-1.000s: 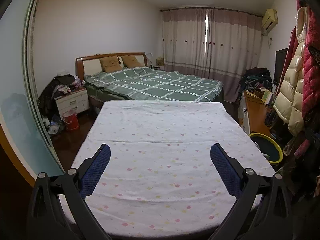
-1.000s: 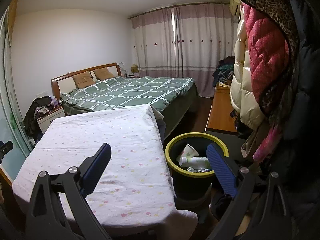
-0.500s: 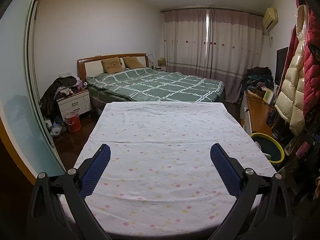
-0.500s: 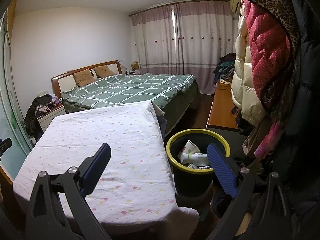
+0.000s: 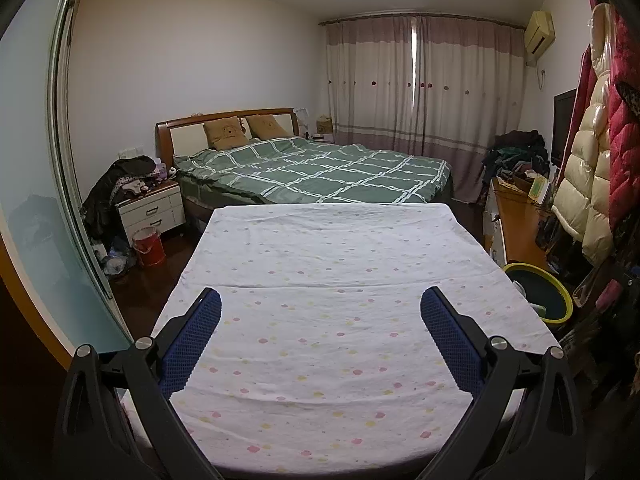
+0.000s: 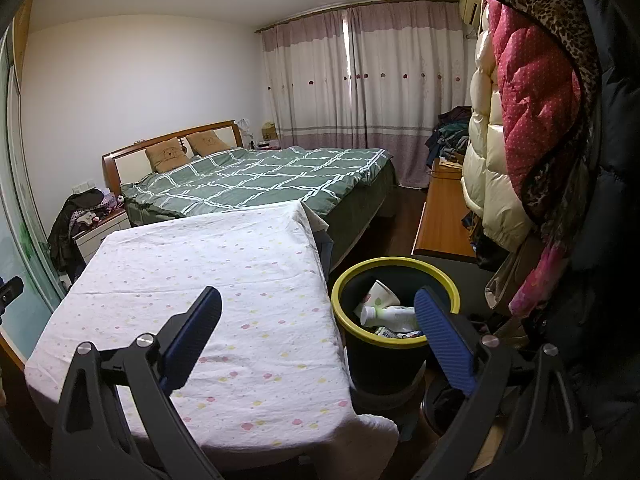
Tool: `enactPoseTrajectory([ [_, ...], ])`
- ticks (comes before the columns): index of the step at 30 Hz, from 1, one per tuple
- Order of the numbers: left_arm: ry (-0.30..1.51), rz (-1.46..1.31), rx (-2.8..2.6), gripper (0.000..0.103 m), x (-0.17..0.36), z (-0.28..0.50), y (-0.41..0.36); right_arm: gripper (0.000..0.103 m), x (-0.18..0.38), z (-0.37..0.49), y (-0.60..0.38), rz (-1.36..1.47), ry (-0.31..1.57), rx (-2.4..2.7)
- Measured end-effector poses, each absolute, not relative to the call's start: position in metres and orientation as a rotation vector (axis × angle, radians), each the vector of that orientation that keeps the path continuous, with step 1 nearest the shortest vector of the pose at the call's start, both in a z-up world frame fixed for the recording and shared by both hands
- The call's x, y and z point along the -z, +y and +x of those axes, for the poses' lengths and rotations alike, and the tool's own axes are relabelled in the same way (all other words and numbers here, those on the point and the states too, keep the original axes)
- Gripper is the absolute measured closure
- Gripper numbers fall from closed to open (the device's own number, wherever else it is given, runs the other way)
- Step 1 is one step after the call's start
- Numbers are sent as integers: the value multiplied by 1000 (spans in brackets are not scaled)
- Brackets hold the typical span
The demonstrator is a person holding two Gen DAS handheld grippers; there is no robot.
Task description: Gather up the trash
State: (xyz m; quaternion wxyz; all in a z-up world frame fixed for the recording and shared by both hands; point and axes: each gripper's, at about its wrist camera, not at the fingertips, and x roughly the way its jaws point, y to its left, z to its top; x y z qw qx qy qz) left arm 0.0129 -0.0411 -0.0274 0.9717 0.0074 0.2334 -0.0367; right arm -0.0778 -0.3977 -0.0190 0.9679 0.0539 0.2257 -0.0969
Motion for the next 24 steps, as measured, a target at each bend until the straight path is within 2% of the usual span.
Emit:
enactPoseTrajectory([
  [24,474,18,69,5,29,15,-40,11,20,-76,-398,110,459,192],
])
